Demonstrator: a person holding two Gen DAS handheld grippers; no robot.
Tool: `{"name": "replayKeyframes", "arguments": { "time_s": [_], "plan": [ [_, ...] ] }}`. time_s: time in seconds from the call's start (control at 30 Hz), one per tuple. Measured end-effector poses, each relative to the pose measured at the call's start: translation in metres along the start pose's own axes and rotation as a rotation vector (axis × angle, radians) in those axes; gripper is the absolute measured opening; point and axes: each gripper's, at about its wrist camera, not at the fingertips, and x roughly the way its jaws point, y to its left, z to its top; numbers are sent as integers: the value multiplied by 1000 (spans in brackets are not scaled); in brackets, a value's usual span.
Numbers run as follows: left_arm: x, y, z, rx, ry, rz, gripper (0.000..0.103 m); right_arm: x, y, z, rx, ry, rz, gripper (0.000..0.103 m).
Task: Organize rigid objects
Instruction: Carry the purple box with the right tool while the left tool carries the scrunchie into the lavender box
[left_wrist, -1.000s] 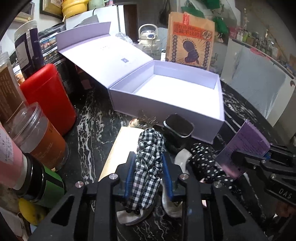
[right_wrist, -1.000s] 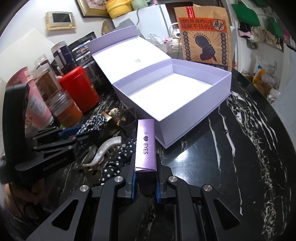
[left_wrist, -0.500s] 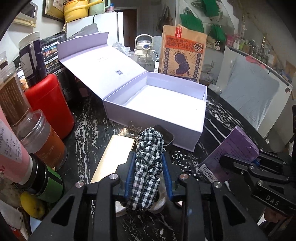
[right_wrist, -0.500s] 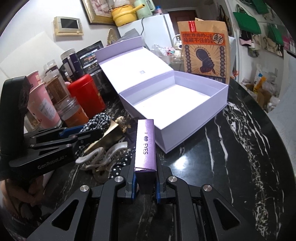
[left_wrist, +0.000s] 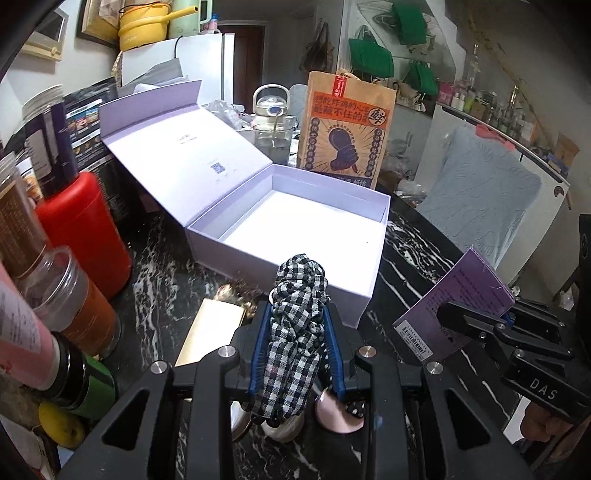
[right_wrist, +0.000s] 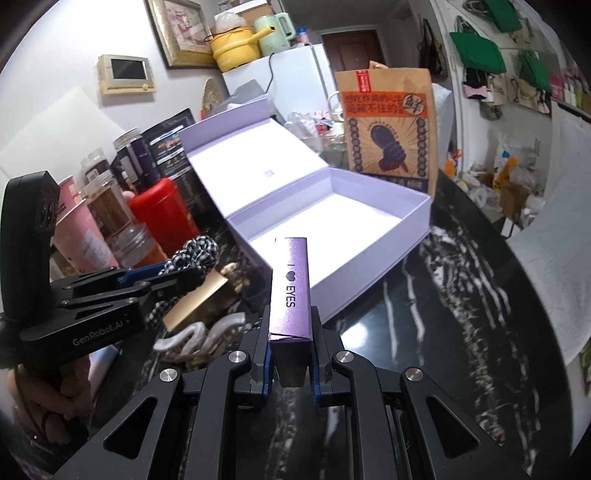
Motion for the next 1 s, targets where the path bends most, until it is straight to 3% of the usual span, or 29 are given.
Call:
{"name": "replayKeyframes", "arguments": {
  "time_s": [0.4, 1.0],
  "plan": [
    [18, -11, 32, 6, -22, -20, 28, 1, -14, 29, -81, -40, -61, 15],
    [58, 3, 94, 7, -39, 8, 28, 44, -26, 89, -82, -40, -36, 15]
  ]
}}
